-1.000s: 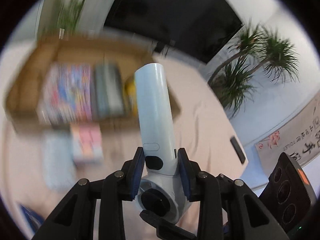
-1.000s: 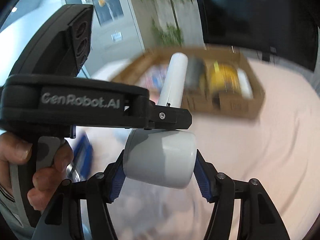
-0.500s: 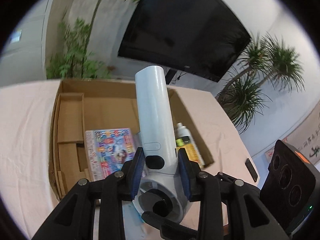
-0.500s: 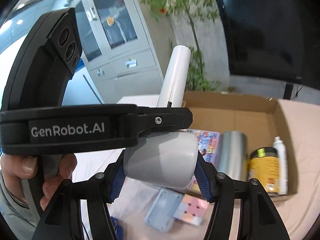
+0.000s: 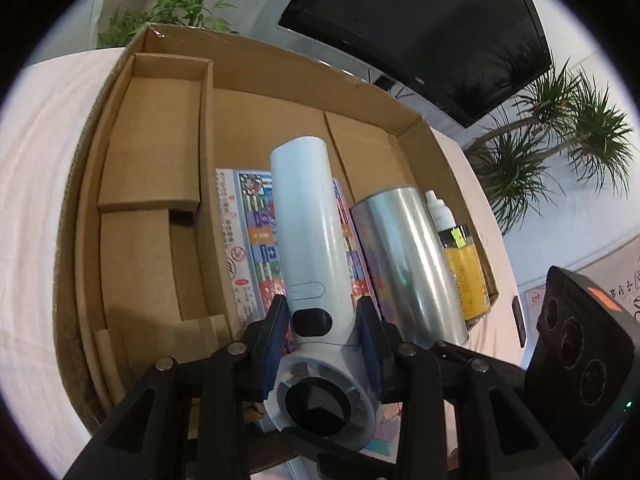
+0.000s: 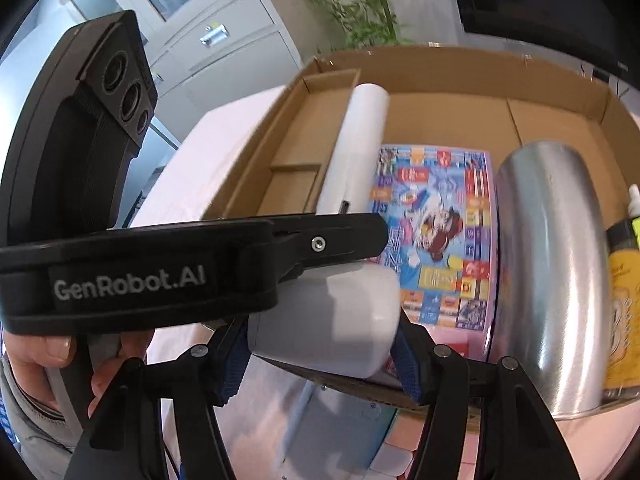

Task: Organize rigid objects
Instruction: 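Lower the white fan into the box onto the board-game box, then move the left gripper to the white phone stand and grasp it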

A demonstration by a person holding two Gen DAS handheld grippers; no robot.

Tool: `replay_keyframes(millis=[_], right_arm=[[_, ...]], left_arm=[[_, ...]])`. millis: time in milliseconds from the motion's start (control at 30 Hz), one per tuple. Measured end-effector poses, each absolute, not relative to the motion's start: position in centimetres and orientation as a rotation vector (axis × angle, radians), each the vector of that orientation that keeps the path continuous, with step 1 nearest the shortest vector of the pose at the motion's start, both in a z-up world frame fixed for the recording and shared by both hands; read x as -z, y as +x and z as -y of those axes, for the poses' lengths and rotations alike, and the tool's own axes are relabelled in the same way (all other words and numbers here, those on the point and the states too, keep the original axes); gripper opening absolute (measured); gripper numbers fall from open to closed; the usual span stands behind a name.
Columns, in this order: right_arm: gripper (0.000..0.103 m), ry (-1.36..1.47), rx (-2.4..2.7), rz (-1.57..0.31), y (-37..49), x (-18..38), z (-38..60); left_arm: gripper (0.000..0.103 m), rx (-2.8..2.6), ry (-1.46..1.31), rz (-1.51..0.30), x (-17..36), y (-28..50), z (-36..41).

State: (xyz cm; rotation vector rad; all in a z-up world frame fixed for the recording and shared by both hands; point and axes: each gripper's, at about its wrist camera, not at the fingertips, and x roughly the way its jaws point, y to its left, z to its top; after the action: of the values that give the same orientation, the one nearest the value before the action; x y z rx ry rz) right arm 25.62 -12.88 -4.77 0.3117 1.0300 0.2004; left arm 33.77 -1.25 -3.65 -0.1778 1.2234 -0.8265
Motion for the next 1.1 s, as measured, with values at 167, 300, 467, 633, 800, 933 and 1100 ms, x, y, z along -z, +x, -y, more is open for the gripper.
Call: replay_keyframes(millis=[167,300,467,633,800,933,1100], right_arm=[[0.062,0.283,-0.212,-0.990,24.7,4.0,13.5],[0.057,0.271,-0.217,-0.983,24.7,4.1,13.2],[0.059,0.303,-0.251,-1.001,24.0,3.8,13.4],[0.064,0.415,-0.322,-0.980,23.4,3.6,15.1],[0.103,0.254,-0.242,-0.797,16.6,1.2,16.6],[0.103,0.172,-0.239,-0.787,10.7,3.1,16.3],[0.100,0.215,-0.298,-0.884,9.3,6.7,15.4]], left_arm=[[0.032,0.798,-0.184,-1.216,3.6,33.2,0.4],[0.032,0.804,-0.160,-1.177,2.5,32.2,0.3],[0.032,0.773,-0.144,-1.164,1.5,31.2,-0.1],[0.036,0.706,-0.087,-1.096,-0.6,29.5,-0.6],[0.088,0.604,-0.048,-0.916,-2.8,23.4,-3.0],[0.088,0.604,-0.088,-0.925,-1.2,19.7,-3.6],[0.086,0.642,-0.165,-1.073,3.7,19.5,-2.0]])
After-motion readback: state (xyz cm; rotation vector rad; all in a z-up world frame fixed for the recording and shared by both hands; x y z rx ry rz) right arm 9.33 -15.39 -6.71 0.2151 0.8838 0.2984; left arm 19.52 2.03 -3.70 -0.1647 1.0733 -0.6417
